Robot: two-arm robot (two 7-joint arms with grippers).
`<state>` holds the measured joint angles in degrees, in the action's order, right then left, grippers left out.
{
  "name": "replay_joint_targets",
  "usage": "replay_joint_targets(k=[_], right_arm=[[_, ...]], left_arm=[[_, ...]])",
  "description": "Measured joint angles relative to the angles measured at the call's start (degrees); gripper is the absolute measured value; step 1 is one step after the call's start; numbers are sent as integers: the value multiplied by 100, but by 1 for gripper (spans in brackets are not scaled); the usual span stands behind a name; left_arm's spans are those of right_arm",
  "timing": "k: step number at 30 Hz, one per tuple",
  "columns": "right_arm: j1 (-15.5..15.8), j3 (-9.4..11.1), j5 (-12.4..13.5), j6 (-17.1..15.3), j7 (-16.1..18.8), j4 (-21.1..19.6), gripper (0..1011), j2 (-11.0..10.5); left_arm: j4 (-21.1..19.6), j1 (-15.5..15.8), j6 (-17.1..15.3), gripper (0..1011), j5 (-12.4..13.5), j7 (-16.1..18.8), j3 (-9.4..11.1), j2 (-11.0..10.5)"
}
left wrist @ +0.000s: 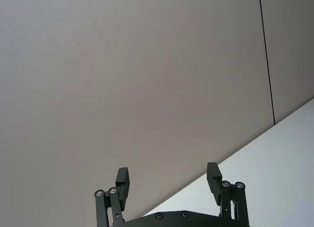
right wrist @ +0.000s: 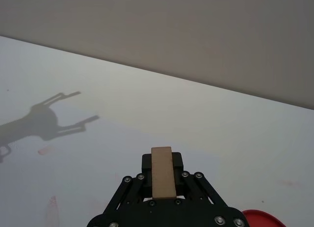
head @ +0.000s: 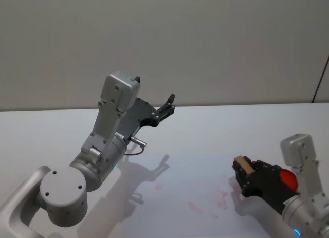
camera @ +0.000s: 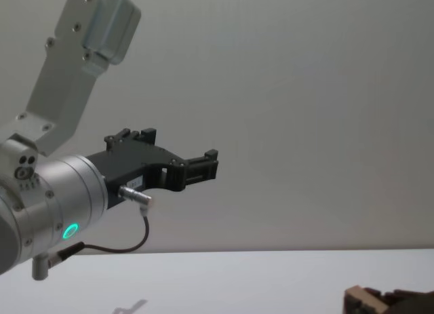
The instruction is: Use the one hand to pick up the stamp and affix it onto the A4 paper.
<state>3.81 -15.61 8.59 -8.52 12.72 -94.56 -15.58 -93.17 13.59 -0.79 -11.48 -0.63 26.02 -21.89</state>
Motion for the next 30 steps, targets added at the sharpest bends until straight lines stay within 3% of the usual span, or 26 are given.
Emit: replay_joint_targets(k=[14,30], right_arm=[[-176,-186,-313,-7,-6,316,220,263],[-457,-256,-606,112,-67,829,220,470]], left_arm=[[0,0,0,1001,0,0,0,0],[0,0,0,1001,0,0,0,0]])
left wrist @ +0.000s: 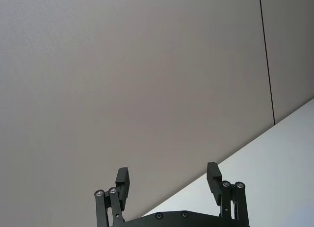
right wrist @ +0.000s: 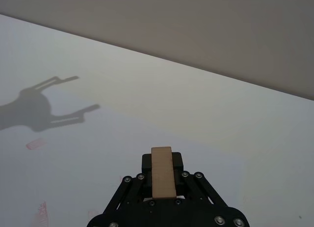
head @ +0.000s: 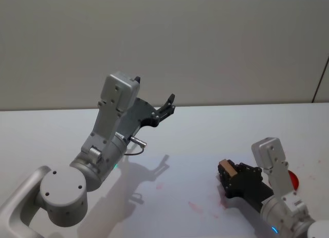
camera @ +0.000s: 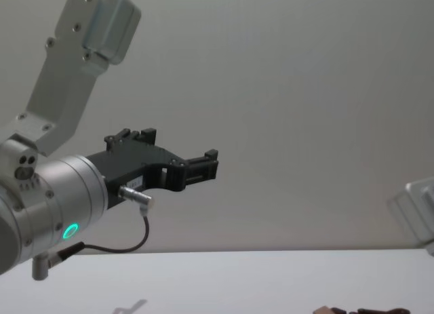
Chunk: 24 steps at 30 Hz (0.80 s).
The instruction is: Use the one hand to pick up the stamp and affix it onto the A4 paper.
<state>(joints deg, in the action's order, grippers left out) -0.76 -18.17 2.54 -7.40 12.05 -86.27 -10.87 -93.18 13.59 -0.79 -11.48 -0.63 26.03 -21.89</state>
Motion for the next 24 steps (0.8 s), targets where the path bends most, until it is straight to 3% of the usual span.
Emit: replay_joint_targets(k=[24], right_arm=[[-181,-14,-140,103,-30,436,220,114]], left_arm=[[0,0,0,1001,0,0,0,0]])
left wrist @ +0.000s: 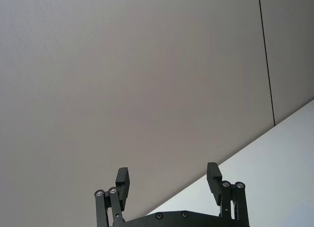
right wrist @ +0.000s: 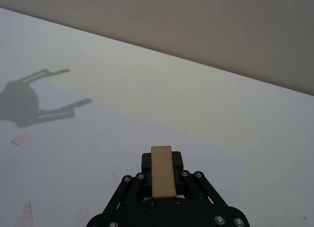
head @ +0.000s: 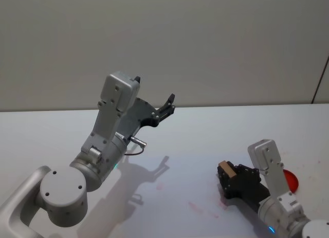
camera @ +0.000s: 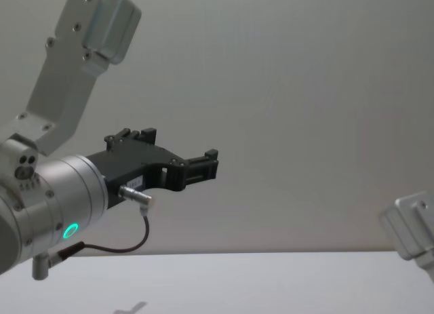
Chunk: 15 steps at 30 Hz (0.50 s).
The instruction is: Use the one hand to pick up the stamp and affix it onto the A4 paper.
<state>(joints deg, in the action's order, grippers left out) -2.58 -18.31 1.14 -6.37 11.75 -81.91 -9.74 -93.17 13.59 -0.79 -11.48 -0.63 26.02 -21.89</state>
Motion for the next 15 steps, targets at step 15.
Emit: replay_joint_targets(k=[15], right_arm=[[2,12,42,-31,21,-6,220,-3]], left_arm=[[0,0,0,1001,0,0,0,0]])
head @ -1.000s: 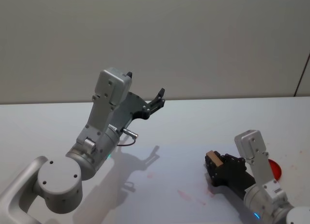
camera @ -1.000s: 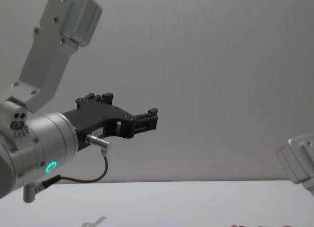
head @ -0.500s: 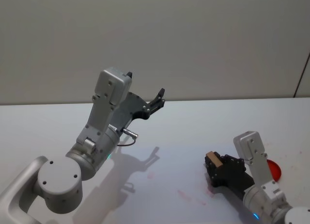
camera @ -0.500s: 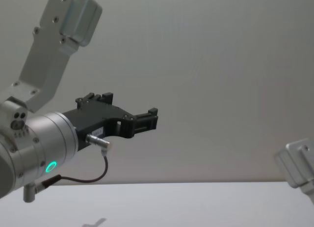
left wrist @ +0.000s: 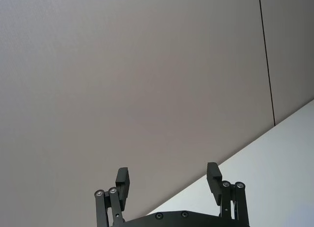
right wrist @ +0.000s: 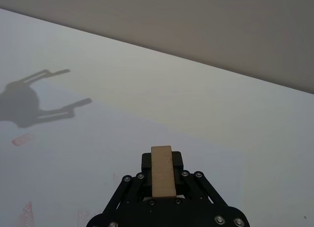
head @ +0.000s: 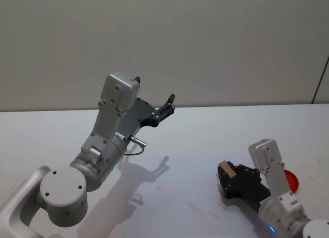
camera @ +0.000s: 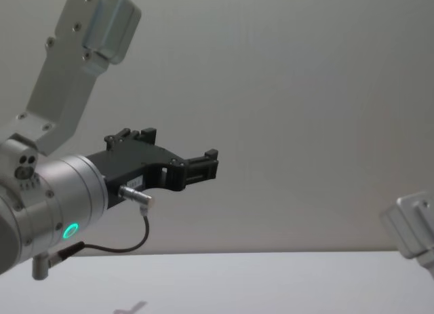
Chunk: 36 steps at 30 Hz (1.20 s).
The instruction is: Use the one hand to pick up the stamp and affix it onto the A4 paper.
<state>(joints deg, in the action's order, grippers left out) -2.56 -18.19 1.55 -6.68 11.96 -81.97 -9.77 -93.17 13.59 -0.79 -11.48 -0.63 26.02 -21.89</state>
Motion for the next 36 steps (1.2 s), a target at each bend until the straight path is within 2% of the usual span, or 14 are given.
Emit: replay_joint_targets(k=[10,22,36], right_arm=[[77,39,229,-116,23,-326,220,-39],[271,140,656,-212,-1,-990,220,-171],[651,406,1059,-104,5,-1470,220,-614]], left_arm=[[0,0,0,1001,0,0,0,0],[0,0,0,1001,0,0,0,0],[0,0,0,1001,0,0,0,0]])
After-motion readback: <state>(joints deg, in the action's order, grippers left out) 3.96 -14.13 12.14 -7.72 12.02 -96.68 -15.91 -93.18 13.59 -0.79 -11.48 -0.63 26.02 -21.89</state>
